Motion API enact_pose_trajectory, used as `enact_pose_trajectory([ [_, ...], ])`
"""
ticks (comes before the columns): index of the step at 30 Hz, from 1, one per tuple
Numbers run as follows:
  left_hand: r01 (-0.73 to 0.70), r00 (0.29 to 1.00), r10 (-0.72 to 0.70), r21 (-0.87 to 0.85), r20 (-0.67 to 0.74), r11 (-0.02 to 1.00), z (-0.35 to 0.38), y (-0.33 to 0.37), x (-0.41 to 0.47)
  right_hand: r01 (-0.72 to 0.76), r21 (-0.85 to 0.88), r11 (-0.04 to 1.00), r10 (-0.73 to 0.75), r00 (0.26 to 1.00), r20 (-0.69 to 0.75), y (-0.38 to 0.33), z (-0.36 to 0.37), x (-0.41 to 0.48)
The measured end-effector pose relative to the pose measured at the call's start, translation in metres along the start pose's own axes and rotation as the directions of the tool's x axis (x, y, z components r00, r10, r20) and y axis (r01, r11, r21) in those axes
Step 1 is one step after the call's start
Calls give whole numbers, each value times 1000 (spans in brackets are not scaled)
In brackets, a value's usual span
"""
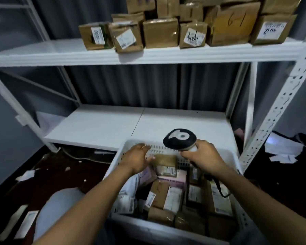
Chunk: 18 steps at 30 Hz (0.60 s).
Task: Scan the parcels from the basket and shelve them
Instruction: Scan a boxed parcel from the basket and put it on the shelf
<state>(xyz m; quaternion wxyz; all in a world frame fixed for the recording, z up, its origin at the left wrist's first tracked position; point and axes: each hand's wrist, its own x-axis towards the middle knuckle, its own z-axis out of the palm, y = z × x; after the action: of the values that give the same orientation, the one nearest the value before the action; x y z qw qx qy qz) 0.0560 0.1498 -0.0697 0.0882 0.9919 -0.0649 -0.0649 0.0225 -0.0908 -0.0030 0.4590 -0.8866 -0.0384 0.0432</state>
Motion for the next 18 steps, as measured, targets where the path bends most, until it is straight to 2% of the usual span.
enact_pose_trajectory([
  [3, 18, 997, -14, -58, 72, 998, 50, -3, -10, -13, -82, 997, 19, 998, 65, 33, 13, -2],
  [8, -4, 989, 23, -131, 146, 991, 104, 22, 0, -85, -41, 996, 87, 996, 30, 84, 0, 3],
  [12, -86, 976, 120, -190, 179, 978, 137, 59, 2, -125, -10, 992, 125, 992, -5, 105, -20, 10],
  [18, -119, 938, 219, -343, 269, 932, 193, 128, 12, -239, -85, 967, 239, 971, -18, 139, -54, 8],
])
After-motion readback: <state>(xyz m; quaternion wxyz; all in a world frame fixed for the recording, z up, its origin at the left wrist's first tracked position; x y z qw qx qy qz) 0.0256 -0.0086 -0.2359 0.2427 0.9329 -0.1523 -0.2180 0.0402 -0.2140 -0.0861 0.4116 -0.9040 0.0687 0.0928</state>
